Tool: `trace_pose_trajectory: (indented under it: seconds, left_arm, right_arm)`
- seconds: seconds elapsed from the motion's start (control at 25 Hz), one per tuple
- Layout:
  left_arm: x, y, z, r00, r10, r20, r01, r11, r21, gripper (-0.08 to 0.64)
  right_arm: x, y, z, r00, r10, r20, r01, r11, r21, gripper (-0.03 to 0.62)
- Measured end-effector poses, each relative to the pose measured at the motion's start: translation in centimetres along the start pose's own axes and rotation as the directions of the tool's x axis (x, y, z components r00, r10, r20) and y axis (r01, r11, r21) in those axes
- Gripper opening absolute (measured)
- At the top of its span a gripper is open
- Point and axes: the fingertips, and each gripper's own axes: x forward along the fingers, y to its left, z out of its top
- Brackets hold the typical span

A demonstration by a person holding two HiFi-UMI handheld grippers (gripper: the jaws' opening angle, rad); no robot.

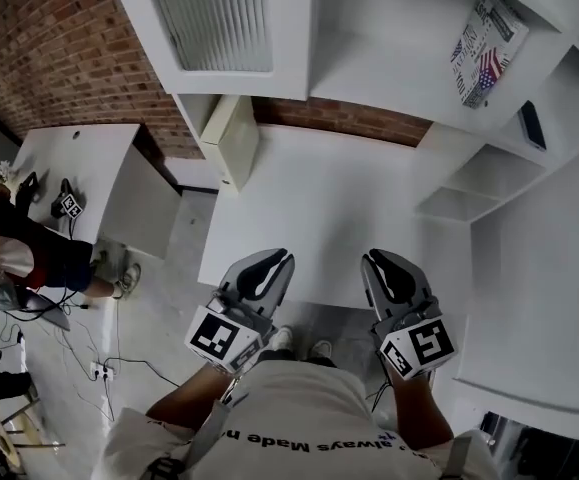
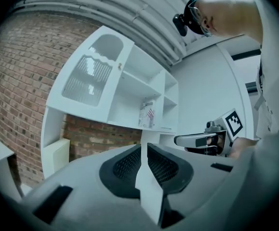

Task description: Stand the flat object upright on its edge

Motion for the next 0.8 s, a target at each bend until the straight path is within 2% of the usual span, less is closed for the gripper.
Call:
trace_pose_trajectory:
  seconds: [0.12,0.4,0.8]
  left_arm:
    - [0.0,-1.9,0.8,1.0,-0.014,0.017,0.013,1.0,0.013,0.041]
    - [-0.4,-4.7,2.8,0.998,-0.034,0.045,0.034,0.999,-0.007,0.028]
    - [0.1,-7.3,3.6,0.995,-0.067,0.074,0.068,0.998,-0.016,0.028]
  right_arm:
    - [-1.8,-0.1,0.9,1.0,-0.007,0.01,0.007,1.0,0.007,0.044]
    - [-5.0,0.3,2.4,1.0,-0.004,0.025,0.004,1.0,0.008,0.043]
    - [-7.7,0.1,2.2,0.999,-0.033,0.023,0.033,0.999,0.01,0.041]
